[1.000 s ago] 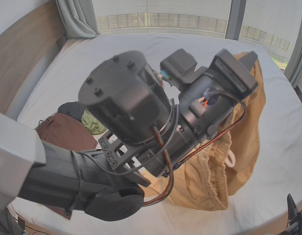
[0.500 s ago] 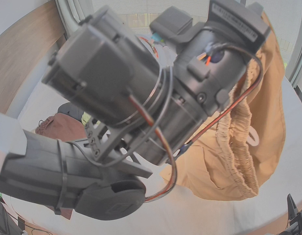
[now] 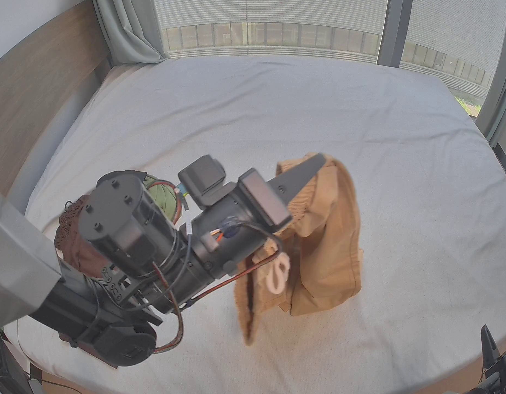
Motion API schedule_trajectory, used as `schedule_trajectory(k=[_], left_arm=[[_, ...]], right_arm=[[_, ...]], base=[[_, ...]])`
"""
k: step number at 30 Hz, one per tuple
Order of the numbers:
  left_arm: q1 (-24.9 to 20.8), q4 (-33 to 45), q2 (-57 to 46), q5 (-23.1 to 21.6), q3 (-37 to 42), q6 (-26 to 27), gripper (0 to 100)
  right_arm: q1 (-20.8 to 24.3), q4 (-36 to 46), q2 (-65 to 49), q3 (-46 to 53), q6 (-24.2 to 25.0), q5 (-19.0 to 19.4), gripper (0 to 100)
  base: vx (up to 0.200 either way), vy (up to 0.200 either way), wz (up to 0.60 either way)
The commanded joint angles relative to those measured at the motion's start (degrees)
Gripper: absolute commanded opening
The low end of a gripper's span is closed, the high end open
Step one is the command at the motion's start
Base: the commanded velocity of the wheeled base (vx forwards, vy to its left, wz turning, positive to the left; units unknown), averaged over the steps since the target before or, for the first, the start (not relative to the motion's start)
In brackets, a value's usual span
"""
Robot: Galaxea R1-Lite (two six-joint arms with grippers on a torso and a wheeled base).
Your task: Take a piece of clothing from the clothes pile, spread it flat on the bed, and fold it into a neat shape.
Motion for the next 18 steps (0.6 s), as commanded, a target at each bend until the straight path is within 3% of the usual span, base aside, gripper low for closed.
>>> schedule_trajectory(k=[1,18], left_arm=[[6.1,-1.5,0.9,-0.9,6.7,0.6,0],[17.5,-1.6,0.9,-1.0,11.4,0.9,0]], right_arm=[[0.0,0.0,-0.9,1.0,0.0,0.0,100],[0.0,0.0,-0.9,1.0,-0.1,0.0,100]], base=[[0.0,0.0,0.0],[0.0,0.0,0.0]])
